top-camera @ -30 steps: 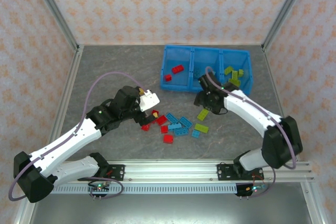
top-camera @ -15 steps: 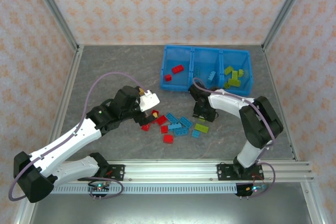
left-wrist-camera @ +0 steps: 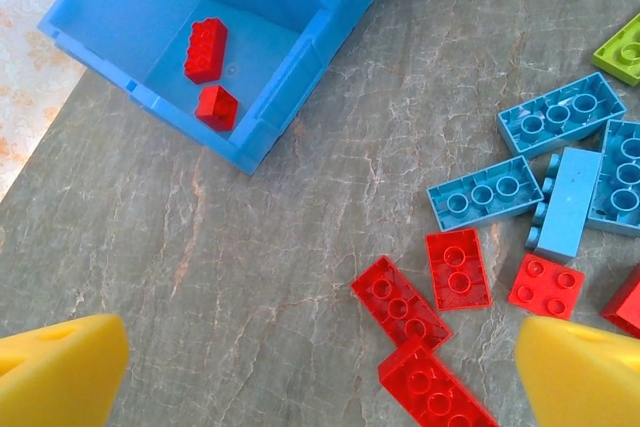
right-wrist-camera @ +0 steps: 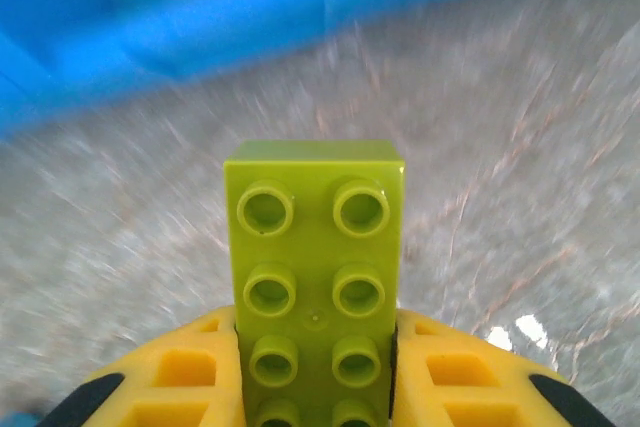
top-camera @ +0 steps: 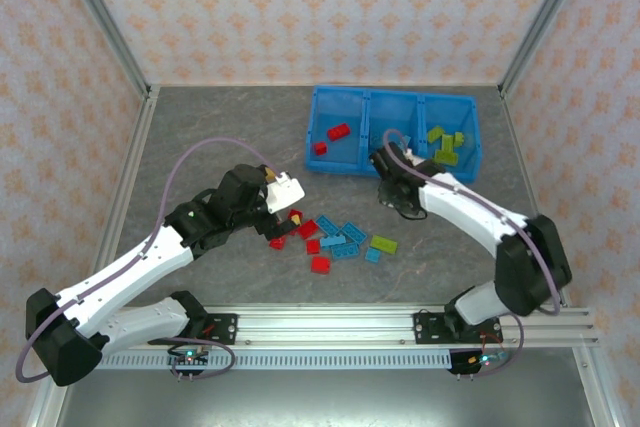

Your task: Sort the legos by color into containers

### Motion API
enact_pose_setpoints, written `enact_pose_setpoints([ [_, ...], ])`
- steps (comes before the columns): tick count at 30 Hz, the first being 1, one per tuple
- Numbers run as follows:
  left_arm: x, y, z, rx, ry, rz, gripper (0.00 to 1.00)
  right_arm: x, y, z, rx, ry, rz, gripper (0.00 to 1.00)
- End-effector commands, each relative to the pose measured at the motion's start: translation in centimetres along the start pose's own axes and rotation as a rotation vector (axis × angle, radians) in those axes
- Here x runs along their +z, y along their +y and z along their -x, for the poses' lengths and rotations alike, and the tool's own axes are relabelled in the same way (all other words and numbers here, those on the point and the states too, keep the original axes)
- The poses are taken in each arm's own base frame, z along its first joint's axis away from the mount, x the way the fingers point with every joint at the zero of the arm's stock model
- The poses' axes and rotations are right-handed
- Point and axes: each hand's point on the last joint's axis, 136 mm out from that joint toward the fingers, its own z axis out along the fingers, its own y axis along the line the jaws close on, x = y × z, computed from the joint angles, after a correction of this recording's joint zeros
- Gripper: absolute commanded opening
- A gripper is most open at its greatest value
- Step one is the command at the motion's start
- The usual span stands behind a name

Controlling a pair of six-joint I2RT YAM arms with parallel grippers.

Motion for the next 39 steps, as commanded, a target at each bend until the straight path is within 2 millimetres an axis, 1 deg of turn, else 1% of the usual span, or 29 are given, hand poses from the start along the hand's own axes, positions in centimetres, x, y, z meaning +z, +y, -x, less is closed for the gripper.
enact_pose_setpoints([
  [1, -0.6, 0.1, -0.1, 0.019, -0.001, 0.014, 1.00, -3.9, -1.9, 7.0, 0.061, -0.265, -0.038, 0.25],
  [4, -0.6, 0.1, -0.2, 0.021, 0.003, 0.018, 1.00, -4.8, -3.9, 11.4, 0.119, -0.361, -0.060, 0.26],
  [6, -0.6, 0.1, -0.2, 0.022, 0.003, 0.020, 1.00, -4.4, -5.2, 13.9, 0.159, -0.387, -0.073, 0.26],
  [7, -0.6, 0.2, -0.2, 0.023, 0.005, 0.021, 1.00, -3.8, -6.0, 15.3, 0.186, -0.390, -0.087, 0.26],
  [8, -0.6, 0.2, -0.2, 0.023, 0.004, 0.022, 1.00, -3.0, -6.6, 16.2, 0.211, -0.377, -0.091, 0.26],
  [10, -0.4, 0.1, -0.4, 0.024, 0.010, 0.024, 1.00, -0.9, -7.0, 18.1, 0.223, -0.332, -0.093, 0.26],
  [11, -0.4, 0.2, -0.4, 0.024, 0.011, 0.025, 1.00, 0.2, -7.2, 18.5, 0.216, -0.308, -0.115, 0.26],
  [13, -0.3, 0.1, -0.5, 0.026, 0.015, 0.023, 1.00, 2.2, -7.3, 20.1, 0.198, -0.274, -0.151, 0.26],
  [16, -0.1, 0.0, -0.6, 0.028, 0.022, 0.022, 1.00, 5.6, -7.6, 20.8, 0.219, -0.206, -0.159, 0.27],
  [19, 0.1, 0.1, -0.8, 0.029, 0.030, 0.024, 1.00, 8.1, -7.9, 21.4, 0.273, -0.158, -0.136, 0.35],
  [20, 0.2, 0.0, -0.9, 0.028, 0.032, 0.023, 1.00, 8.5, -7.9, 21.6, 0.282, -0.148, -0.129, 0.38],
  [21, 0.3, -0.1, -0.9, 0.028, 0.035, 0.019, 1.00, 8.9, -7.9, 21.8, 0.284, -0.138, -0.131, 0.42],
  [23, 0.5, -0.2, -0.9, 0.028, 0.037, 0.014, 1.00, 8.6, -7.7, 22.1, 0.283, -0.133, -0.132, 0.49],
  [25, 0.6, -0.3, -1.0, 0.027, 0.041, 0.006, 1.00, 7.5, -7.6, 22.3, 0.298, -0.144, -0.119, 0.54],
  [27, 0.7, -0.3, -0.9, 0.027, 0.041, 0.004, 1.00, 5.9, -7.5, 22.2, 0.322, -0.162, -0.091, 0.56],
  [29, 0.7, -0.3, -0.9, 0.027, 0.042, 0.004, 1.00, 4.1, -7.0, 21.8, 0.346, -0.177, -0.037, 0.57],
  [31, 0.9, -0.1, -1.0, 0.020, 0.048, 0.017, 1.00, 2.0, -5.7, 20.7, 0.350, -0.189, 0.042, 0.58],
  [33, 1.1, 1.0, -1.3, -0.002, 0.074, 0.079, 1.00, -0.2, -3.2, 19.5, 0.292, -0.213, 0.128, 0.59],
  [35, 1.3, 2.6, -1.7, -0.036, 0.111, 0.166, 1.00, -2.4, 0.3, 17.9, 0.163, -0.241, 0.197, 0.60],
  [37, 1.3, 4.2, -2.0, -0.096, 0.145, 0.256, 1.00, -4.4, 4.4, 15.9, 0.019, -0.247, 0.267, 0.62],
  [39, 1.5, 5.0, -2.2, -0.170, 0.180, 0.293, 1.00, -5.5, 7.5, 14.2, -0.068, -0.225, 0.325, 0.63],
])
